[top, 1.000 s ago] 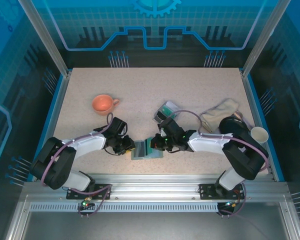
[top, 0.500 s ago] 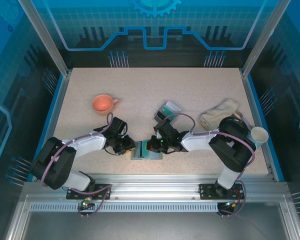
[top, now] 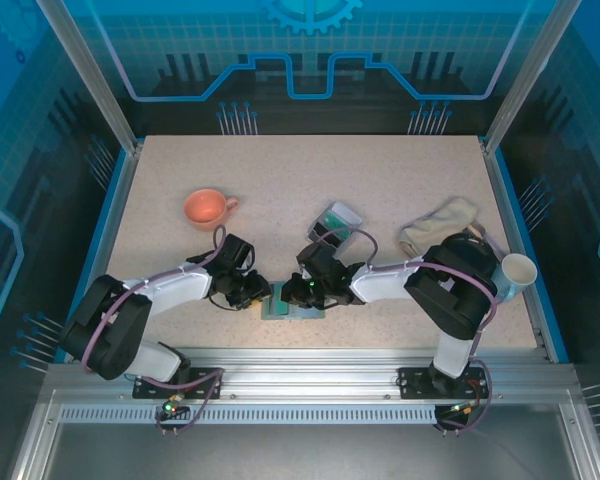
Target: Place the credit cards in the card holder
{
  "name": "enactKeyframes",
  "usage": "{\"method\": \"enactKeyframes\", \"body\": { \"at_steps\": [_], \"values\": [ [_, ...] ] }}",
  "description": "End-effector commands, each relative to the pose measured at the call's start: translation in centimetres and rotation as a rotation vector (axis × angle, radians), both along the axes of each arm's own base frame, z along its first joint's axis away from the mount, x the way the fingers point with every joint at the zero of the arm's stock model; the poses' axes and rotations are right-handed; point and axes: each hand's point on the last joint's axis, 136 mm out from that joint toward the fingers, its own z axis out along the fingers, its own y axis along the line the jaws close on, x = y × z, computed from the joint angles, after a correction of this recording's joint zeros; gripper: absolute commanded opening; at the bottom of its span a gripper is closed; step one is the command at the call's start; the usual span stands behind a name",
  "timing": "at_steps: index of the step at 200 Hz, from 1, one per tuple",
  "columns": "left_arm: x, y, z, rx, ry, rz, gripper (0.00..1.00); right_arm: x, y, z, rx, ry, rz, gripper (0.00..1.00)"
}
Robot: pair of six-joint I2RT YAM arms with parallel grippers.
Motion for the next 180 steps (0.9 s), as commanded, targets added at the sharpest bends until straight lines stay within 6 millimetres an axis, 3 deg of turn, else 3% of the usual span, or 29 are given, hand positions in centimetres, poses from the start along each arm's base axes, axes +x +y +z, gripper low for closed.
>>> {"method": "enactKeyframes", "body": {
  "at_steps": [1, 54, 59, 86, 104, 132, 154, 180],
  "values": [
    [-0.4, -0.1, 0.4, -0.003, -0.007, -0.018, 0.28, -1.3, -1.2, -1.4, -0.089, 0.031, 0.01, 0.22],
    [0.4, 0.3, 2.8, 0.014, -0.086, -0.012, 0.34, -0.6, -3.4, 3.3, -0.111, -0.068, 0.087, 0.46],
    [0.5, 0.4, 3.1, 0.016, -0.093, -0.01, 0.34, 0.0, -3.2, 4.6, -0.11, -0.094, 0.098, 0.48],
    [1.5, 0.1, 5.1, 0.002, -0.142, -0.01, 0.39, 1.7, -5.9, 6.5, -0.222, -0.135, 0.119, 0.52],
    [2.2, -0.8, 6.4, -0.031, -0.172, -0.029, 0.43, 4.2, -9.0, 8.1, -0.341, -0.203, 0.113, 0.51],
    [4.1, -3.0, 7.9, -0.111, -0.193, -0.055, 0.53, 9.9, -13.8, 12.0, -0.569, -0.364, 0.143, 0.49],
    [6.3, -5.1, 8.6, -0.162, -0.189, -0.069, 0.6, 14.1, -16.7, 12.6, -0.699, -0.372, 0.183, 0.49],
    [9.5, -7.7, 8.5, -0.182, -0.168, -0.074, 0.65, 18.1, -17.6, 12.1, -0.743, -0.392, 0.253, 0.53]
  ]
}}
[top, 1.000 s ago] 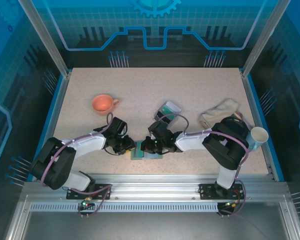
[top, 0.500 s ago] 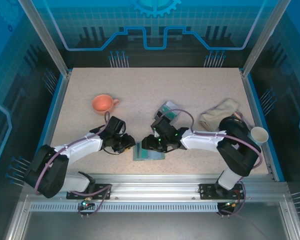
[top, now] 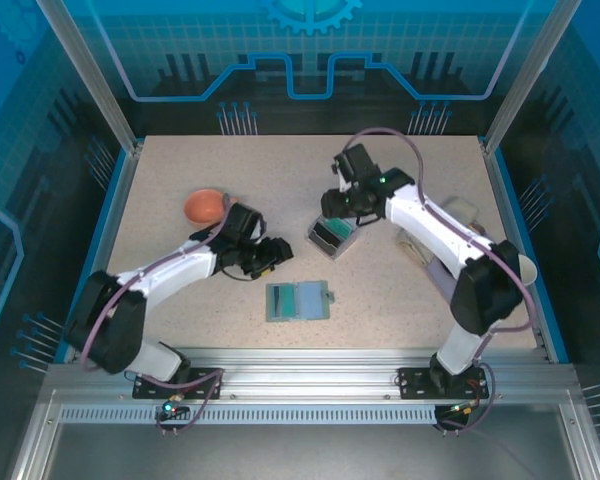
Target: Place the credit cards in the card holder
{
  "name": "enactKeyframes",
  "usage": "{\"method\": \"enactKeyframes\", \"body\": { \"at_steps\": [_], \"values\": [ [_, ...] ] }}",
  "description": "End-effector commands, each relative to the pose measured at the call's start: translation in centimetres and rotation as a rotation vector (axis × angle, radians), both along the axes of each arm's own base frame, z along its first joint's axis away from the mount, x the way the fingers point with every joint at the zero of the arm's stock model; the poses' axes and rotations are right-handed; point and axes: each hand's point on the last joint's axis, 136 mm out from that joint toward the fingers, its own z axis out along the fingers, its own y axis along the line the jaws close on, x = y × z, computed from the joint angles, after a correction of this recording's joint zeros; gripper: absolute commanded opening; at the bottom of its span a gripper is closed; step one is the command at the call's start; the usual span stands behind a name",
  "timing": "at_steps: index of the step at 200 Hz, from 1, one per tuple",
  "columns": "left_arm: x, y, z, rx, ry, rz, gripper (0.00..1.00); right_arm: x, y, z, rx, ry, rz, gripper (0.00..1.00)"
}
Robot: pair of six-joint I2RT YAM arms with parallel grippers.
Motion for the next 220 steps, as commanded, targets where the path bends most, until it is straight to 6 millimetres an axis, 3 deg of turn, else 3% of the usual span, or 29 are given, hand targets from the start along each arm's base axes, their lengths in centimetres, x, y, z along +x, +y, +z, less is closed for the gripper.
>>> {"method": "enactKeyframes", "body": {
  "at_steps": [1, 26, 52, 111, 132, 154, 187, 220],
  "values": [
    [2.6, -3.0, 0.9, -0.064, 0.002, -0.029, 0.66, 0.7, -3.1, -3.6, -0.227, 0.104, 0.131, 0.53],
    [5.5, -5.0, -0.3, -0.056, 0.053, -0.017, 0.66, 2.8, -3.0, -4.7, -0.256, 0.138, 0.193, 0.56],
    [7.5, -6.6, -1.7, -0.063, 0.101, -0.002, 0.66, 4.0, -2.5, -5.9, -0.16, 0.194, 0.202, 0.57],
    [9.7, -8.2, -4.3, -0.05, 0.153, 0.02, 0.65, 4.8, -3.3, -8.5, -0.195, 0.235, 0.218, 0.59],
    [9.9, -7.9, -5.4, -0.017, 0.175, 0.023, 0.62, 5.0, -4.1, -9.6, -0.239, 0.244, 0.204, 0.58],
    [9.3, -7.0, -6.5, 0.048, 0.197, 0.023, 0.53, 4.8, -4.4, -10.1, -0.256, 0.261, 0.207, 0.56],
    [8.2, -5.1, -7.3, 0.16, 0.2, -0.012, 0.44, 4.5, -5.0, -9.7, -0.285, 0.247, 0.209, 0.55],
    [7.7, -3.7, -7.5, 0.242, 0.182, -0.066, 0.42, 4.1, -4.9, -9.2, -0.287, 0.247, 0.23, 0.54]
  ]
}}
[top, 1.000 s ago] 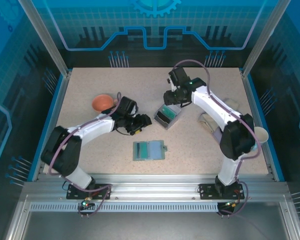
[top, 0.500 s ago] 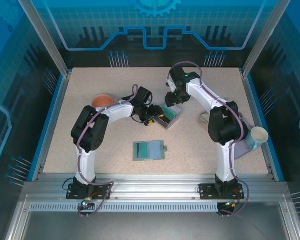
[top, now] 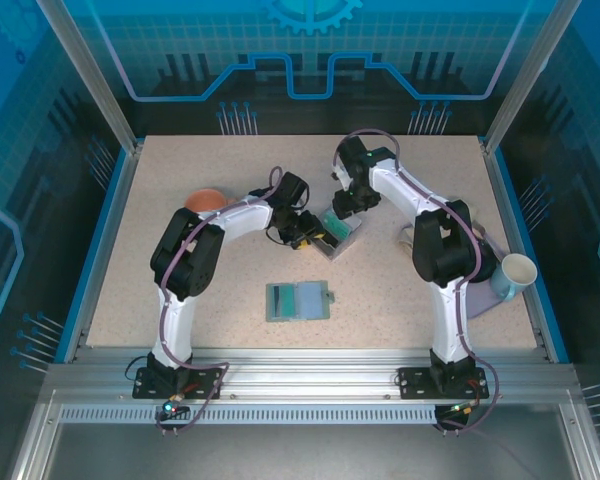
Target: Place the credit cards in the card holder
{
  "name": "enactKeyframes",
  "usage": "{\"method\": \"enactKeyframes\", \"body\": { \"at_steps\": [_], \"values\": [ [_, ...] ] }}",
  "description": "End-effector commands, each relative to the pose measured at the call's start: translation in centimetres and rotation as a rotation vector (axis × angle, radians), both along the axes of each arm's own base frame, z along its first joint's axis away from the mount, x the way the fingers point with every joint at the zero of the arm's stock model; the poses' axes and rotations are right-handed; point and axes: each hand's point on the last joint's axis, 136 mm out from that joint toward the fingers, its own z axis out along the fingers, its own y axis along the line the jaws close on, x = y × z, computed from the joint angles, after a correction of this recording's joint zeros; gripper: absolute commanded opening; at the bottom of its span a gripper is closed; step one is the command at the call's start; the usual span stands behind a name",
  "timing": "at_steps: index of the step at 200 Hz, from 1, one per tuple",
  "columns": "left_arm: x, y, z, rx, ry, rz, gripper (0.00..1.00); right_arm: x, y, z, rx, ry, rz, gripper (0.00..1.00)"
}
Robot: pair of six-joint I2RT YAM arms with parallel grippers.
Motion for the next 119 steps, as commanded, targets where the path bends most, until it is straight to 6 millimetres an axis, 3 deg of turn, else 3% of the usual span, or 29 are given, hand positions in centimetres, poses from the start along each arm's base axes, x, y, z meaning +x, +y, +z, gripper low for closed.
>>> {"method": "enactKeyframes", "body": {
  "at_steps": [1, 74, 119],
  "values": [
    [-2.2, 2.9, -1.9, 0.168, 0.056, -0.058, 0.42, -0.9, -0.8, 0.7, -0.023, 0.014, 0.021, 0.54],
    [-2.5, 3.6, -1.7, 0.226, 0.012, -0.214, 0.4, -2.0, -0.5, -1.4, -0.126, 0.035, 0.102, 0.53],
    [-2.4, 3.7, -1.7, 0.222, 0.007, -0.221, 0.39, -1.6, -1.2, -1.1, -0.188, 0.004, 0.107, 0.51]
  ]
}}
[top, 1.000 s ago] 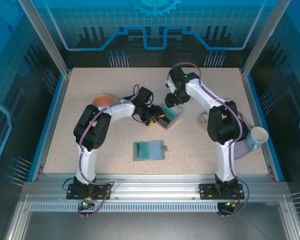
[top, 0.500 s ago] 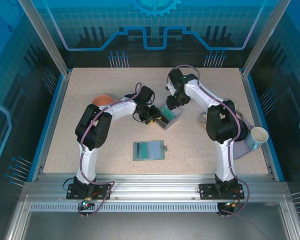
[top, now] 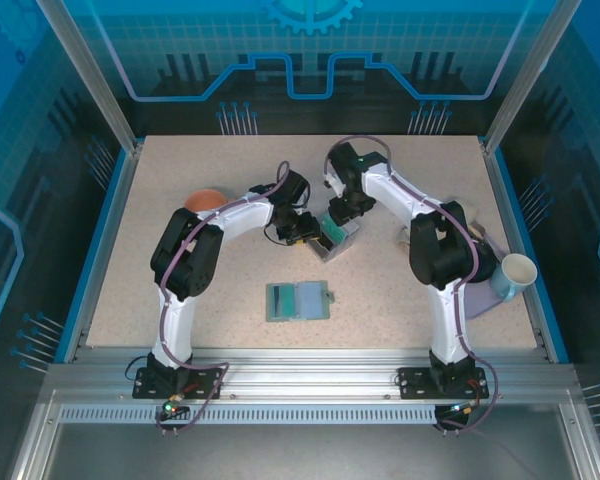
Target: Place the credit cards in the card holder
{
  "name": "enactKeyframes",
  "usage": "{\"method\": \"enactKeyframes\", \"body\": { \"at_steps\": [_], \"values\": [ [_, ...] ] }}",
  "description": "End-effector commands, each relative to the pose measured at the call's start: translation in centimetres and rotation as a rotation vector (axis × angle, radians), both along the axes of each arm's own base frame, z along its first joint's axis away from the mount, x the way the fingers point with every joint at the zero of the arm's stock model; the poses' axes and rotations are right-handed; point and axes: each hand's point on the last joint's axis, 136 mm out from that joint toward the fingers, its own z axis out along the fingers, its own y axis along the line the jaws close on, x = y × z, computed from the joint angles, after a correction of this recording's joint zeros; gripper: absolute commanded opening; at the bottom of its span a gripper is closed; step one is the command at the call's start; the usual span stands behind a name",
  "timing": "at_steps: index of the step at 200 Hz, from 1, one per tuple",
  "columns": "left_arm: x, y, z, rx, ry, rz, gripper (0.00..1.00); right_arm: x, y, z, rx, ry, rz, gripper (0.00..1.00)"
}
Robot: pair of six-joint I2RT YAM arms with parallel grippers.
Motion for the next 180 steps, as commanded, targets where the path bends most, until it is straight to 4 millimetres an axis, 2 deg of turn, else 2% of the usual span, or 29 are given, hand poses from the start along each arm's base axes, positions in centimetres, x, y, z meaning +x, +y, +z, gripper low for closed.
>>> {"method": "enactKeyframes", "body": {
  "at_steps": [1, 25, 37, 86, 180],
  "values": [
    [-2.3, 2.7, -1.9, 0.123, 0.094, -0.021, 0.39, -0.4, -2.1, -0.5, -0.11, -0.001, 0.005, 0.5],
    [-2.4, 2.8, -2.0, 0.132, 0.094, -0.034, 0.39, -0.2, -2.2, 0.9, -0.102, -0.031, 0.003, 0.47],
    [-2.4, 2.9, -1.9, 0.135, 0.092, -0.037, 0.39, -0.2, -2.2, 1.5, -0.088, -0.04, 0.001, 0.4],
    [-2.4, 2.9, -1.8, 0.131, 0.089, -0.044, 0.38, 0.1, -2.5, 2.8, -0.075, -0.058, -0.012, 0.43],
    [-2.4, 2.5, -1.8, 0.109, 0.091, -0.04, 0.38, -0.8, -1.4, 0.0, -0.082, 0.019, 0.033, 0.49]
  ]
}}
